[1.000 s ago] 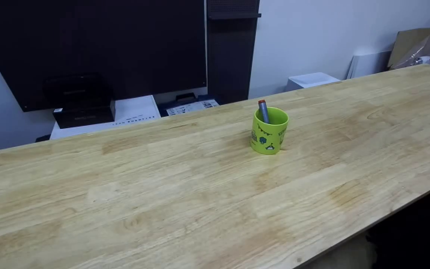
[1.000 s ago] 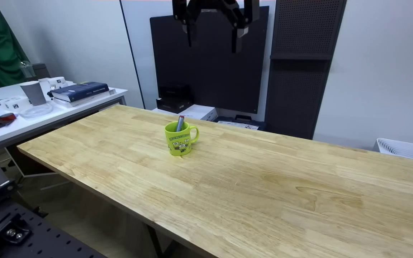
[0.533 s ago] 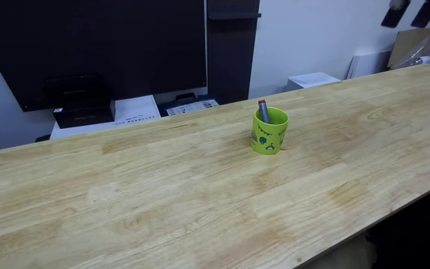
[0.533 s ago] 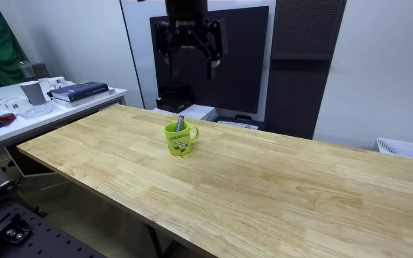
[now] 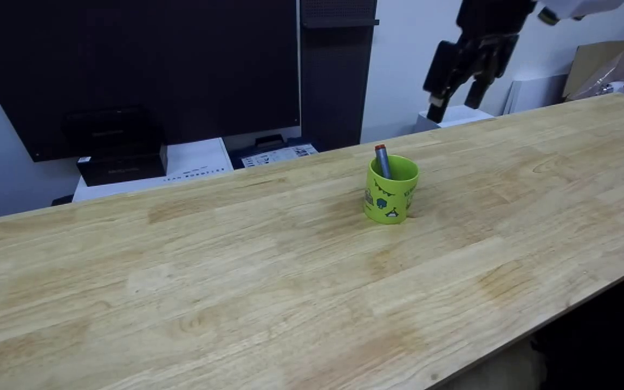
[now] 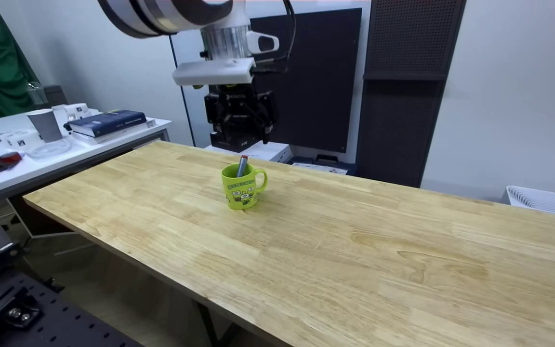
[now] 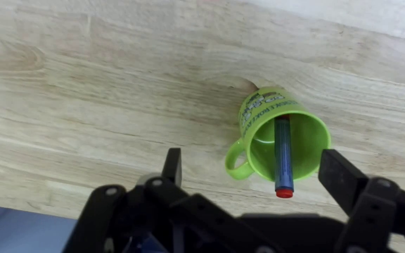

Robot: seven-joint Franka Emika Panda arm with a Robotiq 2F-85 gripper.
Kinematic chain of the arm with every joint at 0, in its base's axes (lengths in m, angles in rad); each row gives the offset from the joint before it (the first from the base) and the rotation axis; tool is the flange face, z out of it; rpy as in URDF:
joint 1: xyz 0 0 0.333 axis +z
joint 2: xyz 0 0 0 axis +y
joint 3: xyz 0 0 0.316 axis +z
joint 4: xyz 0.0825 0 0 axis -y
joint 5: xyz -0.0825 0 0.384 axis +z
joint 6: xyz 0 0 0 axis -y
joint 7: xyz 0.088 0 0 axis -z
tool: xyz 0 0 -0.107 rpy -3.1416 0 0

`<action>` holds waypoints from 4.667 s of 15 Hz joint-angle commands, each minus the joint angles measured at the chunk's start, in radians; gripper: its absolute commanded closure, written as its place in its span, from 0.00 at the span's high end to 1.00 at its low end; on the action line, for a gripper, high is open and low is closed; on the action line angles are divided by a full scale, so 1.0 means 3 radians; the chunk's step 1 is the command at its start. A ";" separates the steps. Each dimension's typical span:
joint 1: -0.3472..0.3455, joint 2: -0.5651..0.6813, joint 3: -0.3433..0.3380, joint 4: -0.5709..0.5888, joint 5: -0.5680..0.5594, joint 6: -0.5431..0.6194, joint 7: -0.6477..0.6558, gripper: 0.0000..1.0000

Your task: Remove the marker from the mug cup

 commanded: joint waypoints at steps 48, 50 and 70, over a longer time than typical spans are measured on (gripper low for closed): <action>0.0605 0.0749 -0.0189 0.0416 -0.0298 0.0960 0.0602 0.06; 0.0611 0.0592 -0.0187 0.0411 -0.0294 0.0794 0.0627 0.06; -0.0311 0.0578 -0.0142 0.1270 0.0478 -0.1289 0.0437 0.06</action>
